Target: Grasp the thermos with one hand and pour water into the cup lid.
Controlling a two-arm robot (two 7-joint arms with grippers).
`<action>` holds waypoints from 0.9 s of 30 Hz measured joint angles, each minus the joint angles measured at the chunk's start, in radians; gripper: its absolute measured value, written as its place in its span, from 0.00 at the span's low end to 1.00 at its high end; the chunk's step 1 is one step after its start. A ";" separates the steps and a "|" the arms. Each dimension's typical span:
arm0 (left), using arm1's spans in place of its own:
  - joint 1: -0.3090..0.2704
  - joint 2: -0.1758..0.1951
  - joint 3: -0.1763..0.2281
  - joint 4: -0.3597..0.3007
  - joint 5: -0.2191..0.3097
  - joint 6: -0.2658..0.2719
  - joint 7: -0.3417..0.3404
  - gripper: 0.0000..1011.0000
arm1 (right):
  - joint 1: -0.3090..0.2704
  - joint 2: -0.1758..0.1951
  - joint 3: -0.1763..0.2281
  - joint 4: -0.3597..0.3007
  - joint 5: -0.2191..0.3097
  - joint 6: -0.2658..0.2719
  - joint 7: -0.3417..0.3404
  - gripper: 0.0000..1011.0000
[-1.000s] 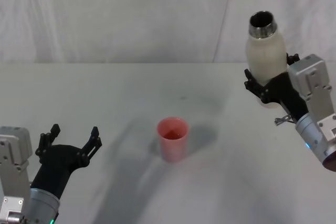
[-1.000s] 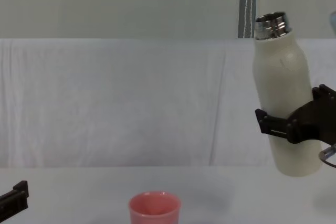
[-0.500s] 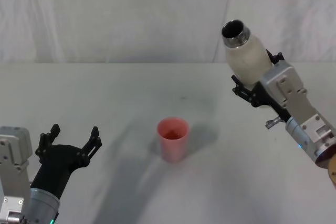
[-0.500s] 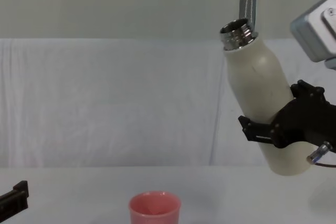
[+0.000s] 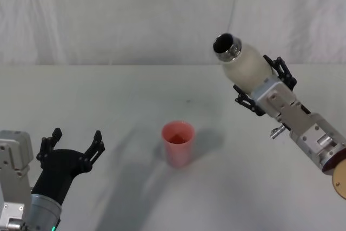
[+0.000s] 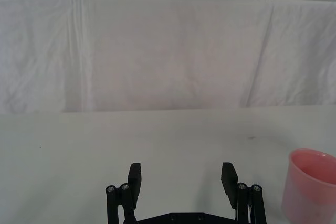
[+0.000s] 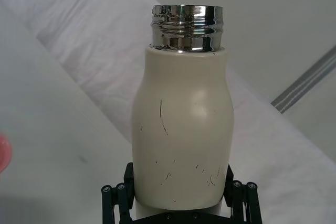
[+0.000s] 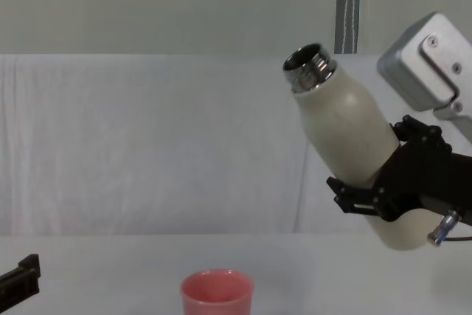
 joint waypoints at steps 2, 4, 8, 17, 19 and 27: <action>0.000 0.000 0.000 0.000 0.000 0.000 0.000 0.99 | 0.001 0.004 -0.005 0.001 -0.011 -0.002 0.000 0.95; 0.000 0.000 0.000 0.000 0.000 0.000 0.000 0.99 | 0.005 0.011 -0.016 0.006 -0.034 -0.004 -0.001 0.95; 0.000 0.000 0.000 0.000 0.000 0.000 0.000 0.99 | 0.012 0.022 -0.039 0.017 -0.078 -0.004 -0.003 0.95; 0.000 0.000 0.000 0.000 0.000 0.000 0.000 0.99 | 0.024 0.032 -0.088 0.036 -0.177 0.008 -0.023 0.95; 0.000 0.000 0.000 0.000 0.000 0.000 0.000 0.99 | 0.026 0.032 -0.100 0.040 -0.196 0.010 -0.028 0.95; 0.000 0.000 0.000 0.000 0.000 0.000 0.000 0.99 | 0.031 0.029 -0.126 0.063 -0.251 0.018 -0.046 0.95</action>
